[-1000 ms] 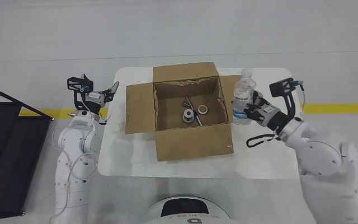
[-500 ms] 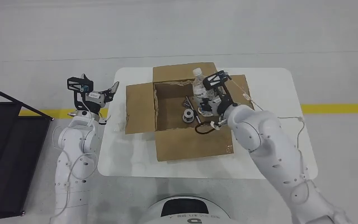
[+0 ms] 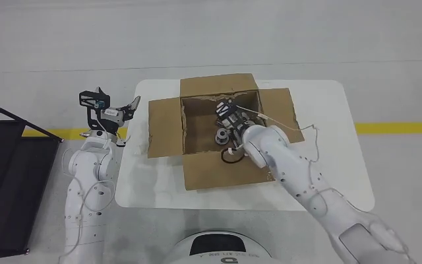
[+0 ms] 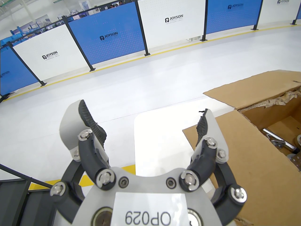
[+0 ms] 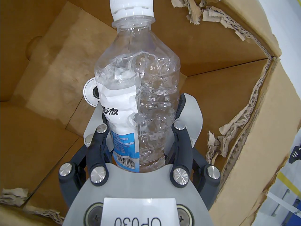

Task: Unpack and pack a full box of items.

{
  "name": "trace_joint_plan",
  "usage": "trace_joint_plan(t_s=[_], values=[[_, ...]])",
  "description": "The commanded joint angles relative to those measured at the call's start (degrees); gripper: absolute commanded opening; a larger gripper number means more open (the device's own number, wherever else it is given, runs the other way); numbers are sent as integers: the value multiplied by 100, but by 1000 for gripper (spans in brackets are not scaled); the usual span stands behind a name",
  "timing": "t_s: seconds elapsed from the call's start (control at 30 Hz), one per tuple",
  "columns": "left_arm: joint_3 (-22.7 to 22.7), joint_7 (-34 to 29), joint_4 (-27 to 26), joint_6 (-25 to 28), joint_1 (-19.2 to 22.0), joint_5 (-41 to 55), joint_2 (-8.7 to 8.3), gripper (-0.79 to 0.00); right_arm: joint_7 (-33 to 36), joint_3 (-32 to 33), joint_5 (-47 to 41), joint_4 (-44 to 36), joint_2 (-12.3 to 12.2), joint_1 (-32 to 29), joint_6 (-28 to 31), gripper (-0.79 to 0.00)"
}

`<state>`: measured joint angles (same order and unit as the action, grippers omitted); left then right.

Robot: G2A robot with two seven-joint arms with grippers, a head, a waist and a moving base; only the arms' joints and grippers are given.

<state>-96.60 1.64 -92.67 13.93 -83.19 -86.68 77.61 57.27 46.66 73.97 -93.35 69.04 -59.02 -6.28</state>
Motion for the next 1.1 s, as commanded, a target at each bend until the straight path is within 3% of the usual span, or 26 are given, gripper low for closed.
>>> trace_joint_plan(t_s=[0.0, 0.2, 0.43, 0.6, 0.73, 0.83, 0.93, 1.07], values=[[0, 0, 0, 2, 0, 0, 0, 0, -20, 111, -128, -102, 3, -29, 1, 0], [0, 0, 0, 2, 0, 0, 0, 0, 38, 709, -161, -724, -113, -372, 173, 0], [0, 0, 0, 2, 0, 0, 0, 0, -104, 2185, -850, -2401, -373, -1474, 746, 0], [0, 0, 0, 2, 0, 0, 0, 0, -510, 3760, -2558, -2883, -484, -2297, 1118, 0], [0, 0, 0, 2, 0, 0, 0, 0, -394, 4986, -4327, -2036, -546, -2375, 1471, 0], [0, 0, 0, 2, 0, 0, 0, 0, 26, 5431, -5516, -988, -592, -2111, 1749, 0], [0, 0, 0, 2, 0, 0, 0, 0, 577, 5472, -6178, 145, -640, -1651, 1871, 0], [0, 0, 0, 2, 0, 0, 0, 0, 1286, 4868, -5696, 1330, -683, -895, 1721, 0]])
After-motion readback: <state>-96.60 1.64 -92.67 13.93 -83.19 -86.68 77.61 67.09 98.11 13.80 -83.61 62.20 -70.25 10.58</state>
